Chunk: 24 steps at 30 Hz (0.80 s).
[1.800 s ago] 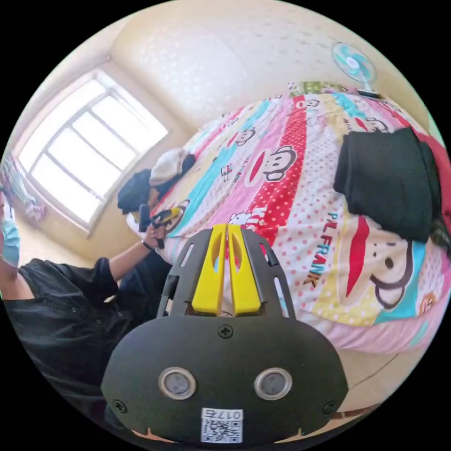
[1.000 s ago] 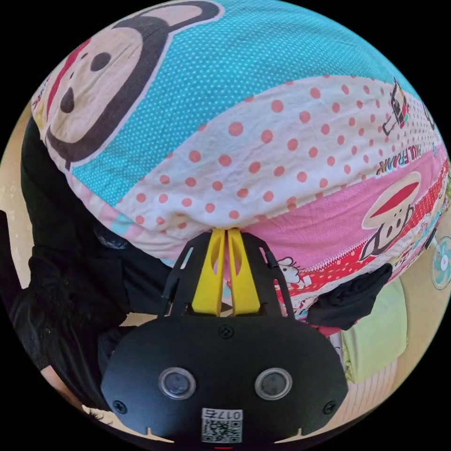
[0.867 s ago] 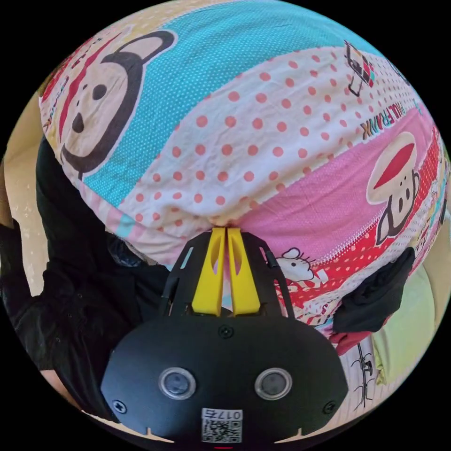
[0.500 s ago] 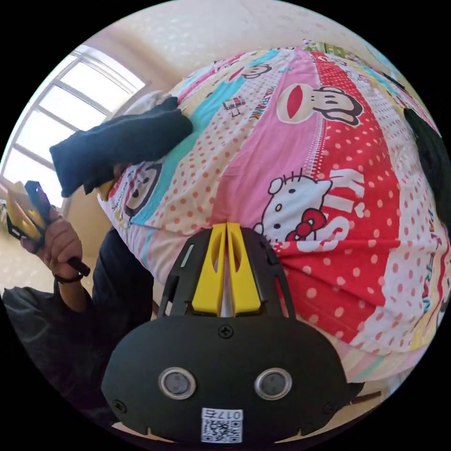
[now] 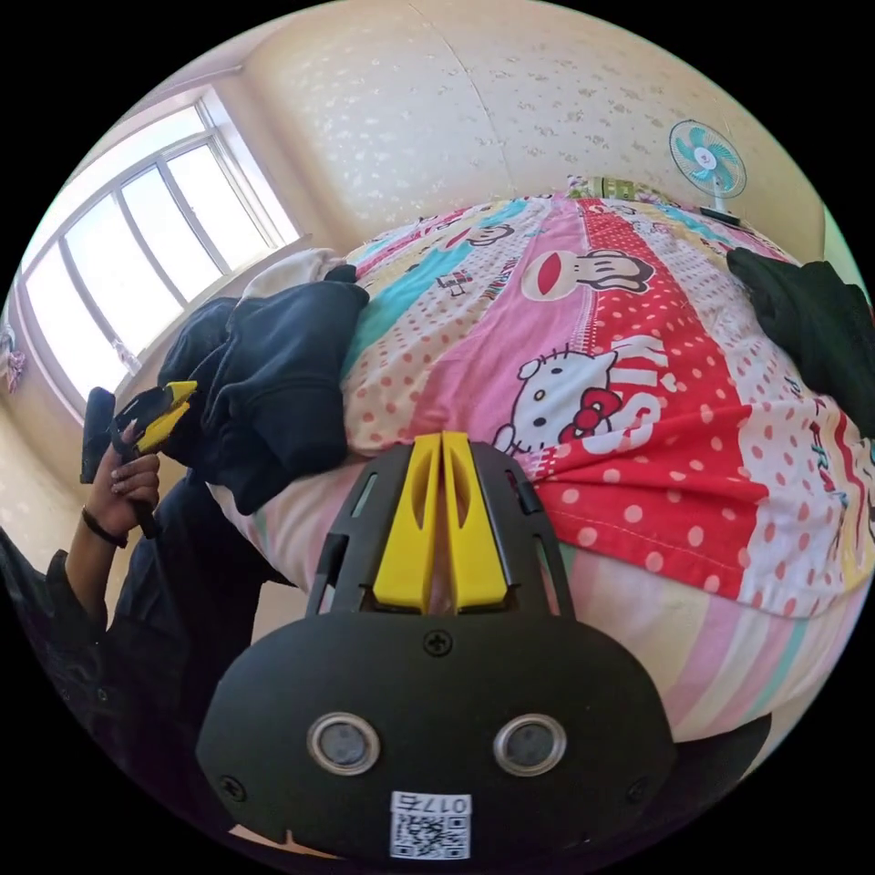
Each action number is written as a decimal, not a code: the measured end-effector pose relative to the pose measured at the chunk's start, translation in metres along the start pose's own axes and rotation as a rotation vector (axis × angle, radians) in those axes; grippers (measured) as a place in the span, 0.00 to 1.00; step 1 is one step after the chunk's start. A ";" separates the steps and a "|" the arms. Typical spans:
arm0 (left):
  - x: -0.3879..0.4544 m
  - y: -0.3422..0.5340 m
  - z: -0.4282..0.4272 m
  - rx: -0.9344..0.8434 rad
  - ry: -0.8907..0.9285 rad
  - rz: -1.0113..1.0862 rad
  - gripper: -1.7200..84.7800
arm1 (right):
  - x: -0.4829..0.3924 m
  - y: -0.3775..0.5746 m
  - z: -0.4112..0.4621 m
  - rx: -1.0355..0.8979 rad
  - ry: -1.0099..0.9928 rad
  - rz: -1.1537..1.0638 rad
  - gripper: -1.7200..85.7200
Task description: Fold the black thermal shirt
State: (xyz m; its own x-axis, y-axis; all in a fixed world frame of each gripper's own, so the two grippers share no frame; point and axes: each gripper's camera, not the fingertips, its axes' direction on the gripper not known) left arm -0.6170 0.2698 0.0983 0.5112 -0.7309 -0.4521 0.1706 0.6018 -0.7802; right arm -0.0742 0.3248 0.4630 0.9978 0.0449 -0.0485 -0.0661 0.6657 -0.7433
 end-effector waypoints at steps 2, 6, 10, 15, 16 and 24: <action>0.027 -0.008 0.021 0.011 0.120 0.009 0.08 | 0.004 0.014 -0.019 0.047 -0.001 0.007 0.03; 0.136 -0.028 0.092 -0.129 0.446 0.210 0.08 | 0.022 0.051 -0.058 0.193 -0.108 0.132 0.04; 0.245 0.026 0.142 -0.509 0.473 0.588 0.09 | 0.045 0.119 -0.110 0.451 -0.231 0.281 0.08; 0.200 0.071 0.102 -0.331 0.520 0.451 0.10 | 0.061 0.116 -0.141 0.458 -0.311 0.269 0.19; 0.182 0.075 0.092 -0.289 0.467 0.396 0.11 | 0.064 0.114 -0.142 0.463 -0.346 0.271 0.21; 0.195 0.100 0.088 -0.234 -0.252 0.745 0.21 | 0.041 0.085 -0.135 0.355 -0.449 0.232 0.21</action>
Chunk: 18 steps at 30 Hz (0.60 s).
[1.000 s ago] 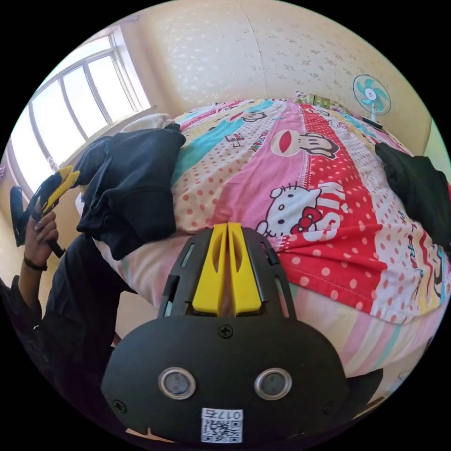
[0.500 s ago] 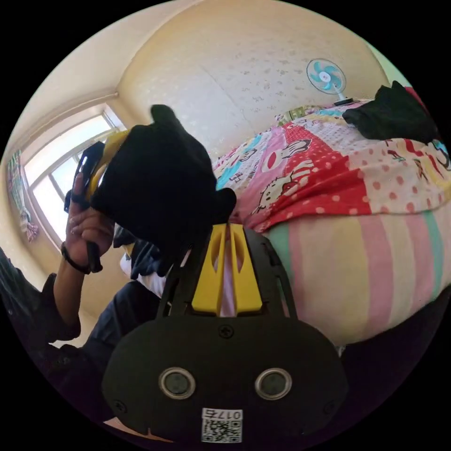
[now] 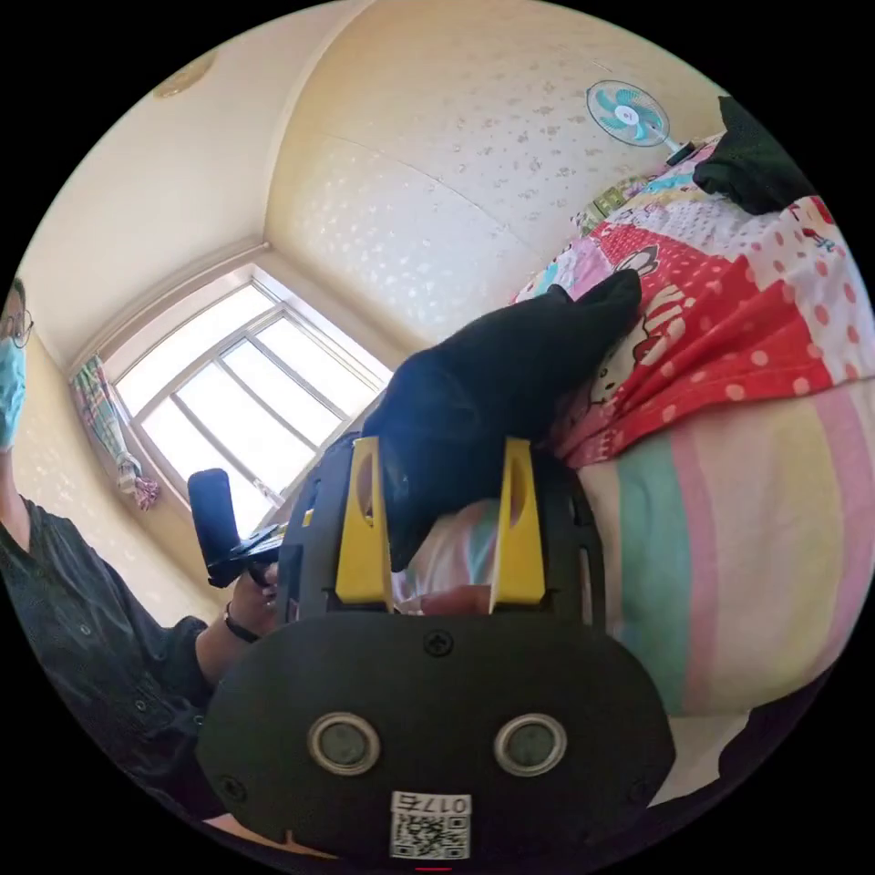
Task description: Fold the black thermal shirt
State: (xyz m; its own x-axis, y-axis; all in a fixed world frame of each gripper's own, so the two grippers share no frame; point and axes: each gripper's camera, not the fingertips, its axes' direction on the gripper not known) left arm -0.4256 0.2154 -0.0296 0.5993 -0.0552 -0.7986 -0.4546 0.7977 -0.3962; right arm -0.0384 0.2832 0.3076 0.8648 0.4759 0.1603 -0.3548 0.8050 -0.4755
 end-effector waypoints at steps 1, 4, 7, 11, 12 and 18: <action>0.009 -0.010 0.011 -0.033 -0.090 0.084 0.21 | -0.011 0.000 -0.003 0.024 0.023 -0.031 0.21; 0.010 -0.039 0.046 -0.144 -0.185 0.172 0.18 | -0.031 0.003 -0.023 0.096 -0.029 -0.113 0.17; -0.033 -0.068 0.028 -0.121 -0.122 0.058 0.11 | -0.029 -0.001 -0.046 0.120 -0.115 -0.146 0.16; -0.159 -0.087 -0.064 0.232 0.243 -0.354 0.09 | -0.009 0.000 -0.071 0.154 -0.019 -0.095 0.17; -0.207 -0.084 -0.092 0.355 0.342 -0.498 0.09 | -0.006 0.000 -0.071 0.158 -0.011 -0.078 0.18; -0.381 -0.023 -0.228 0.906 0.239 -0.857 0.09 | 0.002 -0.009 -0.043 0.056 -0.060 0.023 0.21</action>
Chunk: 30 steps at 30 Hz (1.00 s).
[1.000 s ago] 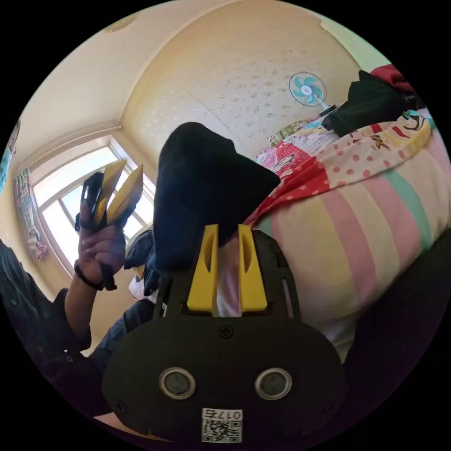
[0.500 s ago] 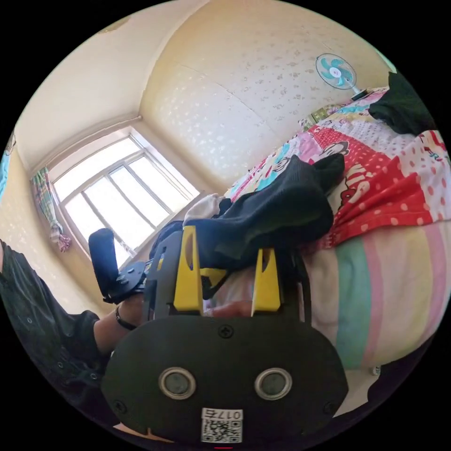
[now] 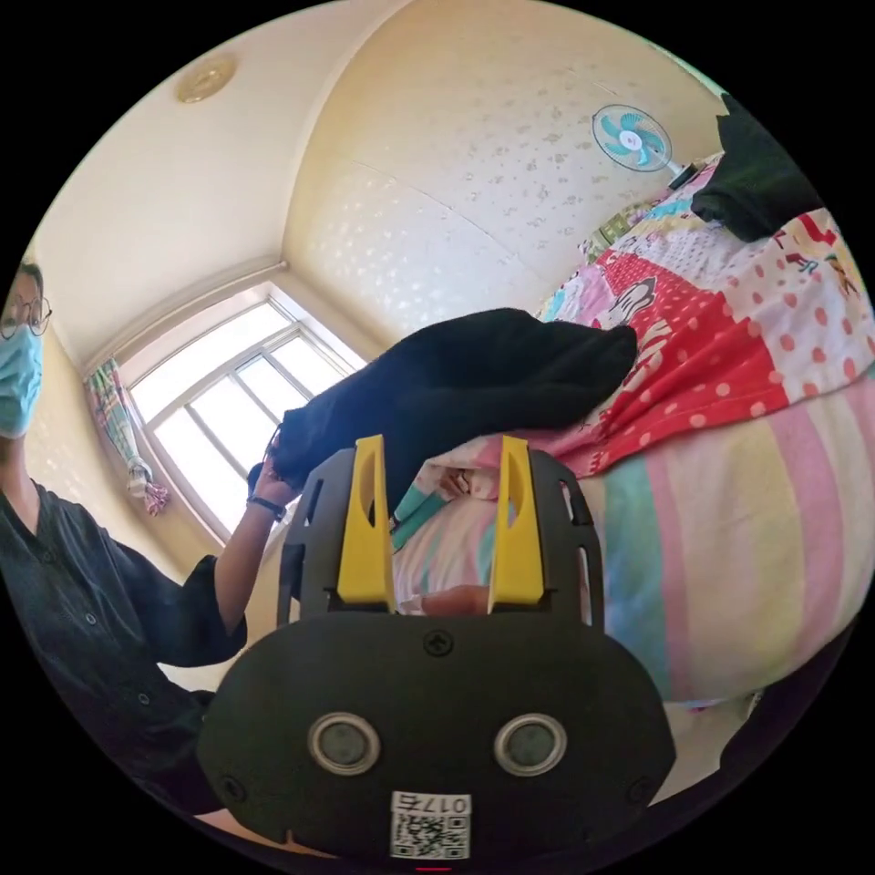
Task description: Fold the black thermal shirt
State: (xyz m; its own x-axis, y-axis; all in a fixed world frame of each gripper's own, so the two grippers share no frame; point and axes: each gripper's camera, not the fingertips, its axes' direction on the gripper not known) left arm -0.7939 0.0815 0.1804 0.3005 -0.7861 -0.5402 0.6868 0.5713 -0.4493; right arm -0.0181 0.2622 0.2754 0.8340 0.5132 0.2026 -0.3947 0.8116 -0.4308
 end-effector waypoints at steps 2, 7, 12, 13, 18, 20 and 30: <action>-0.032 -0.026 -0.034 0.102 -0.080 -0.050 0.08 | -0.008 0.002 0.013 -0.020 0.016 -0.030 0.22; -0.110 -0.014 -0.100 0.021 -0.281 -0.197 0.10 | -0.010 0.004 0.032 -0.028 0.029 0.018 0.23; -0.107 0.010 -0.157 0.060 -0.365 -0.134 0.11 | -0.009 -0.009 0.050 -0.034 0.161 0.080 0.21; -0.098 0.007 -0.167 0.092 -0.369 -0.106 0.11 | -0.007 -0.017 0.054 -0.020 0.152 0.095 0.20; -0.041 -0.028 -0.132 -0.077 -0.247 0.075 0.12 | -0.021 -0.108 0.074 -0.002 0.027 0.026 0.10; -0.017 -0.030 -0.102 -0.192 -0.106 0.147 0.12 | -0.085 -0.164 0.102 -0.050 0.013 -0.265 0.09; 0.036 0.045 0.016 -0.525 0.080 0.213 0.15 | -0.101 -0.201 0.199 -0.571 0.189 -0.269 0.15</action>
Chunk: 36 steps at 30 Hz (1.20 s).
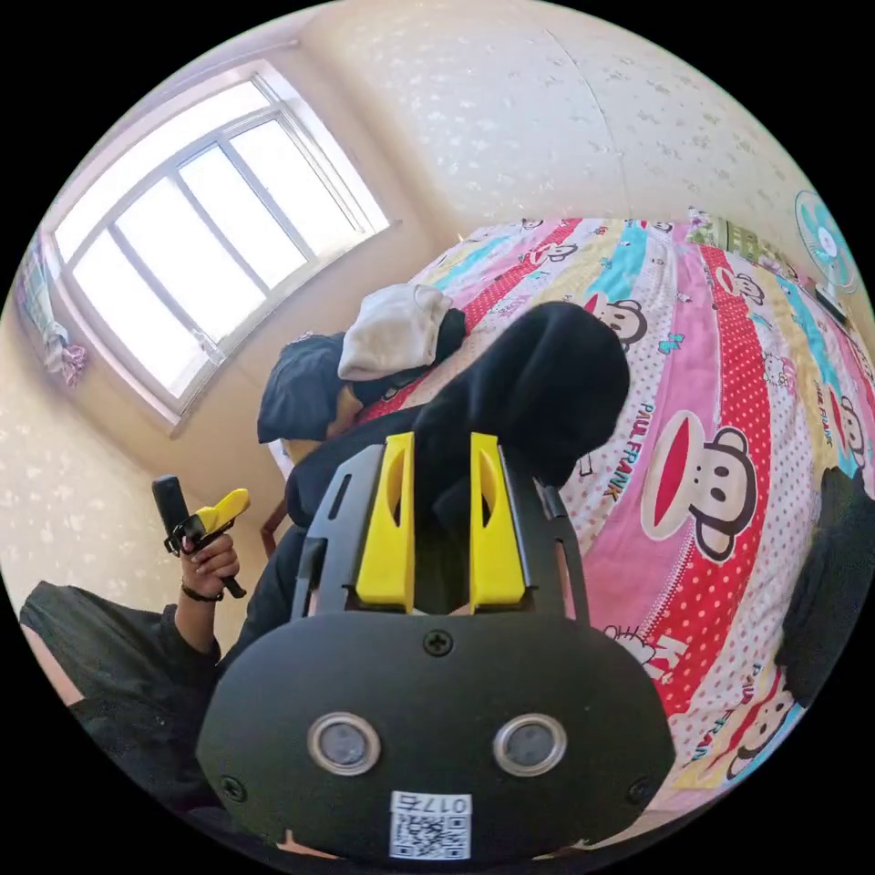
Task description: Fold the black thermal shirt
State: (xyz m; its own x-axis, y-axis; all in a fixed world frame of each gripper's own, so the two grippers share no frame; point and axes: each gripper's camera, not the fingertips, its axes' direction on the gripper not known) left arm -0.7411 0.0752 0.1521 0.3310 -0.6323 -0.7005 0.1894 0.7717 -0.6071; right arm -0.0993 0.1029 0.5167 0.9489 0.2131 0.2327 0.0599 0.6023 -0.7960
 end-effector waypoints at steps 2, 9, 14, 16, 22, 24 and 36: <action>-0.007 0.009 0.007 -0.016 -0.002 -0.021 0.15 | 0.029 0.052 0.008 0.060 -0.076 0.148 0.18; -0.043 0.033 0.024 -0.101 0.018 -0.113 0.14 | 0.021 0.183 0.045 0.224 -0.310 0.361 0.19; -0.046 0.037 0.043 -0.120 0.016 -0.111 0.14 | 0.008 0.175 0.081 0.159 -0.170 0.436 0.19; -0.043 0.040 0.050 -0.114 0.028 -0.105 0.14 | 0.007 0.173 0.085 0.198 -0.194 0.453 0.19; -0.050 0.057 0.044 -0.105 -0.004 -0.102 0.14 | 0.002 0.169 0.088 0.288 -0.142 0.504 0.18; -0.058 0.065 0.041 -0.097 -0.008 -0.118 0.14 | 0.004 0.168 0.092 0.314 -0.170 0.542 0.18; -0.060 0.098 0.037 -0.152 -0.024 -0.080 0.13 | 0.014 0.134 0.025 0.283 -0.030 0.345 0.05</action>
State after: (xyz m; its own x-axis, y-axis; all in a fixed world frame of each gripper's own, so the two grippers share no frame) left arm -0.7078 0.1912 0.1487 0.3425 -0.6880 -0.6398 0.0749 0.6988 -0.7114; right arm -0.0859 0.2056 0.4269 0.8890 0.4580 -0.0001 -0.3494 0.6780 -0.6467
